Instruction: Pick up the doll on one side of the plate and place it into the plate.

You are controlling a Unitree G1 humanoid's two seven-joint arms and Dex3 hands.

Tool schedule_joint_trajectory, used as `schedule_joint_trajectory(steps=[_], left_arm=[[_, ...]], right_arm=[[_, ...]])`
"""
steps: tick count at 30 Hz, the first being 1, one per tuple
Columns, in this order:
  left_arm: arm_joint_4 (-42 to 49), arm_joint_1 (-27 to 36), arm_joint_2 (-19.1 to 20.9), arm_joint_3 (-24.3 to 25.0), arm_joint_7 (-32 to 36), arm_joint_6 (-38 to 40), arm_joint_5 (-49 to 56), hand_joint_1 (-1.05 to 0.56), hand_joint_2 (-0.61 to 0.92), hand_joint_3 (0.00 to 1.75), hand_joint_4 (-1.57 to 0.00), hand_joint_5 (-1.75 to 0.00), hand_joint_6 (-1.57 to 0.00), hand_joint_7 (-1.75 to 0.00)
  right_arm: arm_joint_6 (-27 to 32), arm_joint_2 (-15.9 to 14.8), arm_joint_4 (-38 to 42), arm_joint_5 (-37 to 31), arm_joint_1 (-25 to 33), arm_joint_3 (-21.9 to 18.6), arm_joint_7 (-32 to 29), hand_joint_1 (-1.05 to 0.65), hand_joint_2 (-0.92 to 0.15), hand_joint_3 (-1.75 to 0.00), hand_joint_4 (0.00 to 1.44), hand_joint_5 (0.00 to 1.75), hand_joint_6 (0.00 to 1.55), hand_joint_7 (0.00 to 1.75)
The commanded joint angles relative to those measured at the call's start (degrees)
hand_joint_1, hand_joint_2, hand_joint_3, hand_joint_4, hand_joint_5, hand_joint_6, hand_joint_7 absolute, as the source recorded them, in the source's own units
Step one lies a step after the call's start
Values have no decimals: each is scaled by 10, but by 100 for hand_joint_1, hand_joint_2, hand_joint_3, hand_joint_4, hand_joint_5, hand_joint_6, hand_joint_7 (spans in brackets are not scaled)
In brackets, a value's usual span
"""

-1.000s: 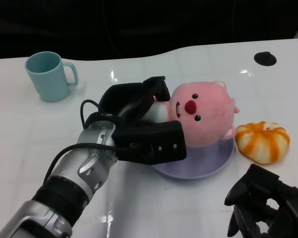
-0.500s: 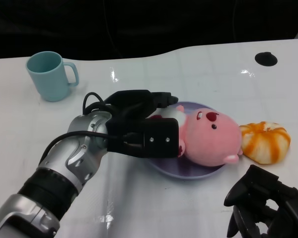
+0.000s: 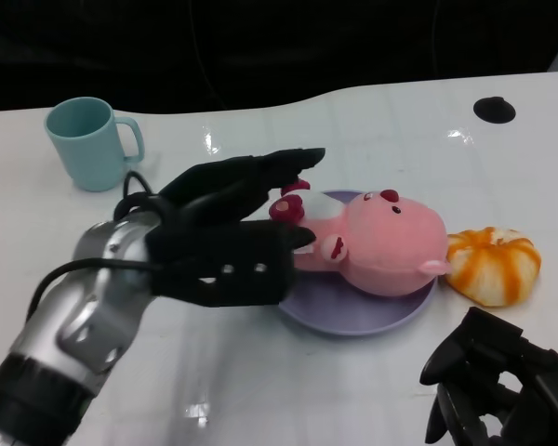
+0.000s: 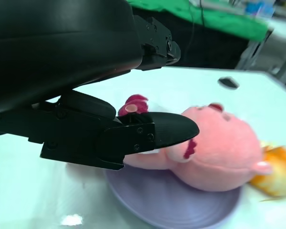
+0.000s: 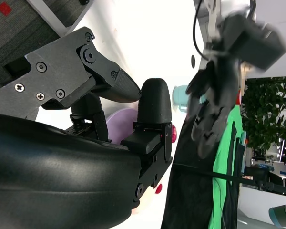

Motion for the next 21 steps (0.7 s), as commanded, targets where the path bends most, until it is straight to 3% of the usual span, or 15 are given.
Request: schedule_joint_trajectory(steps=[1,4,6,8,16,21], left_arm=[[-51,58,1,53,-5,-10,-74,-89,92,43,-20,-13,-18,-7],[-87,96,-1,82,-11,-5,-127,-87,92,41,-24,-22,-24,-9],[-104,117,-2,95,-15,-6,-156,-83,92,40,-11,-60,-31,-9],[-127,149,-7,115,-24,4,-201,-80,92,40,-10,-77,-36,-11],[-221,248,-16,162,-17,74,-290,-68,92,35,-30,-90,-52,-17],[-295,300,-36,200,-6,210,-381,-53,92,33,-41,-117,-67,-26]], right_arm=[[-1,-4,-4,7,2,-5,0,-20,-60,-115,60,175,49,155],[2,-4,-5,6,2,-3,-1,-20,-60,-115,60,175,49,156],[4,-3,-6,5,3,-1,-3,-20,-60,-115,60,175,49,157],[3,-2,-7,3,4,1,-4,-20,-60,-116,60,175,49,157],[12,1,-15,4,6,10,-11,-19,-60,-116,60,175,48,157],[9,-1,-14,-4,3,13,-14,-19,-60,-116,60,175,47,157]])
